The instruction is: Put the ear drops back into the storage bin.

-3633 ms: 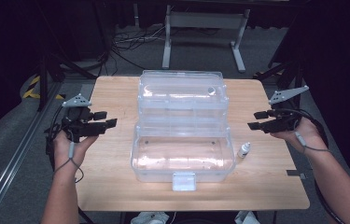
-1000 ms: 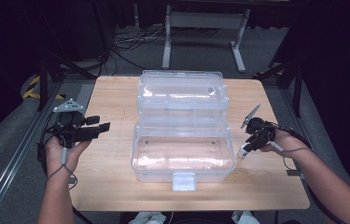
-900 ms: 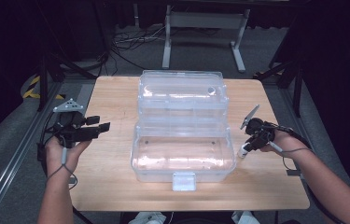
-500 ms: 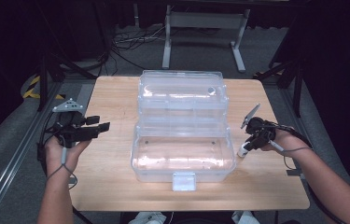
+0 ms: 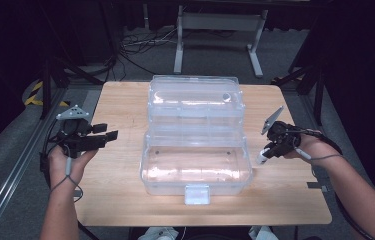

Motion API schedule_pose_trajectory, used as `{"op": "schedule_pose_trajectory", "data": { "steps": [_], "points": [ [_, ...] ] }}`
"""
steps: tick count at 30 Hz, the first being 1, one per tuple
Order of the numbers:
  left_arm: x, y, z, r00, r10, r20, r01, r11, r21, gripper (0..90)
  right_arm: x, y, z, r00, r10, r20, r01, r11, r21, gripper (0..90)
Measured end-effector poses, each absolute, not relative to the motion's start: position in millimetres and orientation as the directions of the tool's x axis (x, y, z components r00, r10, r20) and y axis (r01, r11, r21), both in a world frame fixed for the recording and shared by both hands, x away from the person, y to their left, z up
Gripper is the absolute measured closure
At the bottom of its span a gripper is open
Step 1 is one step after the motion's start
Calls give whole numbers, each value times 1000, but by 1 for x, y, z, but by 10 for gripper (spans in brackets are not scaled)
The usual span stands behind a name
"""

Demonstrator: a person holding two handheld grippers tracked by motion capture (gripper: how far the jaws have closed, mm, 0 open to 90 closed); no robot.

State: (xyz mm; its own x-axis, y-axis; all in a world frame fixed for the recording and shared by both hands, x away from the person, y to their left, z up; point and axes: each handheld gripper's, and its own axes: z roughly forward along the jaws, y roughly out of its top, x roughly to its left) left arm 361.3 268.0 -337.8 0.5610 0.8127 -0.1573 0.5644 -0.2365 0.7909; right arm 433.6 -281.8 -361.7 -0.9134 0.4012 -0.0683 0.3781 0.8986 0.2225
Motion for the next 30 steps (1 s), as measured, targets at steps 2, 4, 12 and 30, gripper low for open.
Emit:
{"op": "schedule_pose_trajectory", "data": {
  "steps": [2, 4, 12, 30],
  "points": [
    [361, 268, -338, 560, 813, -158, 565, -235, 791, 473, 432, -282, -356, -915, 396, -76, 370, 899, 233, 710],
    [361, 268, -338, 559, 814, -159, 565, -234, 791, 473, 430, -283, -348, -916, 392, -86, 362, 900, 242, 711],
    [361, 268, -338, 561, 813, -157, 563, -236, 792, 473, 422, -281, -331, -920, 377, -105, 341, 904, 258, 711],
    [361, 269, -339, 562, 811, -162, 567, -236, 789, 473, 399, -268, -300, -942, 308, -135, 259, 921, 290, 711]
  ]
}}
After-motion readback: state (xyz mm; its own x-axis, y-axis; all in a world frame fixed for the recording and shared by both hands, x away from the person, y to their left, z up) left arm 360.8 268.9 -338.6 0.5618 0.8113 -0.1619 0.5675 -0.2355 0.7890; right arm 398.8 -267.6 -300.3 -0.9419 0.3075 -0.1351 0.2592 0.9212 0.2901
